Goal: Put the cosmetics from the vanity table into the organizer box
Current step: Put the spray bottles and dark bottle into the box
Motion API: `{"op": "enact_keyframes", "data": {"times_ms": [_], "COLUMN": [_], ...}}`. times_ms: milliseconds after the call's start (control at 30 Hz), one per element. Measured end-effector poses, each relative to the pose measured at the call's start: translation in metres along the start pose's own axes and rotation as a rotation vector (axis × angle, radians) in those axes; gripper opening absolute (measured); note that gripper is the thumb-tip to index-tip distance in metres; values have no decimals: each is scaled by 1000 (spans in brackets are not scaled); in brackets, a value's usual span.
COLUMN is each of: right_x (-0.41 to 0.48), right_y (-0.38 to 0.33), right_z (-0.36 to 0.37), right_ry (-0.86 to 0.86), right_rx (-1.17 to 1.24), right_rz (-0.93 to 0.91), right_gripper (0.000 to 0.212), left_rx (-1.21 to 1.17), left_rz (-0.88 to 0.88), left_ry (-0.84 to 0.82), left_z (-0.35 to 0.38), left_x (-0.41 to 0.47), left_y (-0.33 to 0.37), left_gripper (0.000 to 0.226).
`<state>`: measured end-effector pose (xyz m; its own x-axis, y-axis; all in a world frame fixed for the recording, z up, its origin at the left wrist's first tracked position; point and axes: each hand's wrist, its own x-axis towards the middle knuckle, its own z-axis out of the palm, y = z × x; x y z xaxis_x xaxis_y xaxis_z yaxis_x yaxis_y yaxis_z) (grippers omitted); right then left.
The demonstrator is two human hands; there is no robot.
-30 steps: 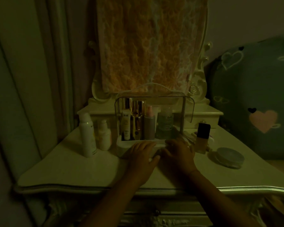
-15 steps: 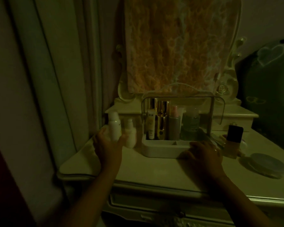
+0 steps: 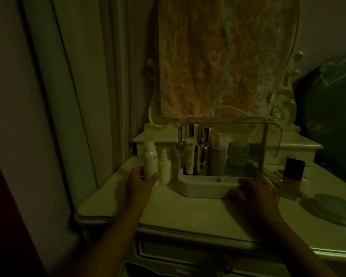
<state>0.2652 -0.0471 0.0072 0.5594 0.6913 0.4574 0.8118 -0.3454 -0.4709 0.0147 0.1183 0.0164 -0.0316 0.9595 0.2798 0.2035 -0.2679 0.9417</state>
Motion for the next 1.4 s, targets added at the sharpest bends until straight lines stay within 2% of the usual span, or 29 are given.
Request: {"op": "enact_keyframes", "data": {"times_ms": [167, 267, 400, 567, 667, 733, 833, 1033, 1100, 1233, 1300, 1400], "right_x": [-1, -3, -5, -12, -16, -16, -16, -12, -11, -10, -10, -10], "right_y": [-1, -4, -9, -19, -24, -24, -22, -17, -16, -15, -14, -13], "right_z": [-2, -6, -15, -25, -26, -29, -31, -27, -27, -27, -27, -27], "right_ry": [-15, -38, -48, 70, -14, -76, -115, -136, -132, -128, -129, -126], "right_rx": [15, 25, 49, 366, 512, 616, 703, 708, 730, 763, 761, 776], "right_rz": [2, 6, -20, -120, -167, -123, -117, -150, -149, -127, -123, -118], "right_gripper": [38, 39, 37, 35, 38, 44, 47, 46, 43, 41, 38, 35], "left_rx": [-65, -117, -186, -275, -288, -287, -268, -207, -183, 170, 319, 404], "left_rz": [38, 55, 78, 79, 93, 106, 140, 182, 224, 453, 539, 597], "left_ry": [-125, -199, -370, -602, -686, -717, -727, -722, -662, -378, -362, -385], "left_z": [-2, -1, 12, 44, 69, 82, 94, 95, 88, 82, 83, 86], "left_x": [-16, -33, -56, -80, -91, -98, -104, -103, -99, -83, -79, -74], "left_y": [-4, -4, 4, 23, 33, 38, 42, 45, 46, 42, 39, 33], "left_gripper": [41, 43, 33, 34, 33, 34, 32, 29, 27, 36, 36, 32]}}
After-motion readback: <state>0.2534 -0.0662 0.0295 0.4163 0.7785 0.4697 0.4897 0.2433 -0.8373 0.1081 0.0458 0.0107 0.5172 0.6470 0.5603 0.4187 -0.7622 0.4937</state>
